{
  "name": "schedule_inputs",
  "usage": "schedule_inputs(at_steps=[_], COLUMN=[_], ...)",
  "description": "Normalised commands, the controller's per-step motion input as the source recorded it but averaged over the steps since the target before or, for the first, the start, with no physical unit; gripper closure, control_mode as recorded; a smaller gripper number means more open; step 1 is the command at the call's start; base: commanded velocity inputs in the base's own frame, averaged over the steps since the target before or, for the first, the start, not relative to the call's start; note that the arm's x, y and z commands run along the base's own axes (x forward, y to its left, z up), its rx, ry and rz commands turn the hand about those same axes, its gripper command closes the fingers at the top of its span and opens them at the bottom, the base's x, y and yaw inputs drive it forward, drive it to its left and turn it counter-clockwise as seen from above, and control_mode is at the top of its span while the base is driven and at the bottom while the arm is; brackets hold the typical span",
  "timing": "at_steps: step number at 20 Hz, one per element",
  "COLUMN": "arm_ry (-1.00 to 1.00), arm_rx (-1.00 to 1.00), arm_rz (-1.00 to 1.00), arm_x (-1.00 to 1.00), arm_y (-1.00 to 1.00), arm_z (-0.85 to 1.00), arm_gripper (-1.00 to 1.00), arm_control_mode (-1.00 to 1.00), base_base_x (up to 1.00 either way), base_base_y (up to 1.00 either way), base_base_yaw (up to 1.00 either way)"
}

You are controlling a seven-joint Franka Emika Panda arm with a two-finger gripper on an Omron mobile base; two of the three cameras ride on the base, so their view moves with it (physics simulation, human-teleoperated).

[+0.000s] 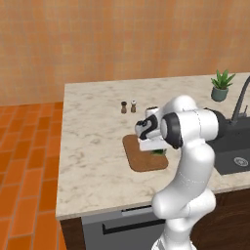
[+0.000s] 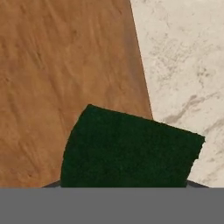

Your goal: Pick up the sponge from the counter and clean the cutting board by briefly scrubbing or pressing down on the cutting board. Once finished, release the sponge.

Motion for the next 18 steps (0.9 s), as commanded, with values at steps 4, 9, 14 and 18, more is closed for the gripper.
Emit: schedule_inputs(at_steps=[4, 9, 14, 18], arm_ry=[-0.08, -0.03, -0.09, -0.09], arm_rx=[0.01, 0.00, 0.06, 0.17], arm_rz=[-0.05, -0.03, -0.05, -0.13], arm_x=[0.26, 0.54, -0.08, -1.00], arm_y=[0.73, 0.56, 0.14, -0.98], arm_z=[0.14, -0.56, -0.18, 0.20], arm_gripper=[1.00, 1.00, 1.00, 1.00], arm_control_mode=[-1.00, -1.00, -1.00, -1.00], base_base_x=[0.00, 0.00, 0.00, 0.00], base_base_y=[0.00, 0.00, 0.00, 0.00], base_base_yaw=[0.00, 0.00, 0.00, 0.00])
